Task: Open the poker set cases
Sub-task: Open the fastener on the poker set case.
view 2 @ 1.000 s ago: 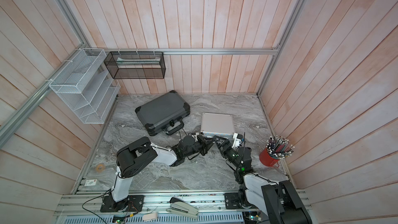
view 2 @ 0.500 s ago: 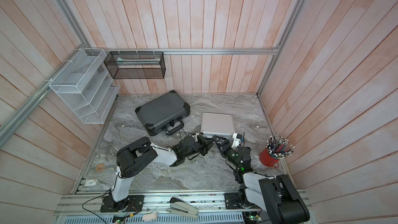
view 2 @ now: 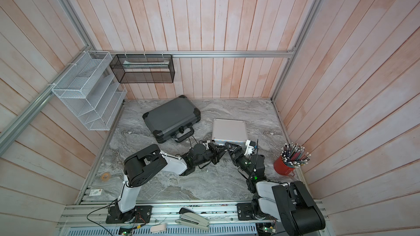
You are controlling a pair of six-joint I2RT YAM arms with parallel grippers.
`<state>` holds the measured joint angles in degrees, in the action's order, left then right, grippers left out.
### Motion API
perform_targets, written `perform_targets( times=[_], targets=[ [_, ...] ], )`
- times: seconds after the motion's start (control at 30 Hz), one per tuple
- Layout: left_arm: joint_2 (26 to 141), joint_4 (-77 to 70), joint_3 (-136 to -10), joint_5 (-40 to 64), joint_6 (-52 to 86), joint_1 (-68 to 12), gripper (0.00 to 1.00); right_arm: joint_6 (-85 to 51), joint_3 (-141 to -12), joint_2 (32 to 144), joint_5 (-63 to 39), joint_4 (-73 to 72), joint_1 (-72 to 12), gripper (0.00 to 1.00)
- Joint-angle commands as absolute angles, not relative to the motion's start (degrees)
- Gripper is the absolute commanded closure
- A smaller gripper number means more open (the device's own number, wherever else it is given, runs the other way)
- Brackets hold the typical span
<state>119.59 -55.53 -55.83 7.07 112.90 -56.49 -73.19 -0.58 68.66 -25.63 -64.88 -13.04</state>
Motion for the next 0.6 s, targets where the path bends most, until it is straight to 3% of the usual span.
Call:
perform_targets(
  times=[0.0,0.57],
  targets=[
    [119.3,-65.7,-58.2,7.0,114.4,-56.8,1.00,-73.2,-0.9,67.3,-26.4,-66.9,-12.9,0.05],
    [119.6,-65.5,-58.2,6.4,114.5,-56.8,1.00,-71.4,-0.3,64.4,-26.8,-61.6,-12.0,0.05]
  ],
)
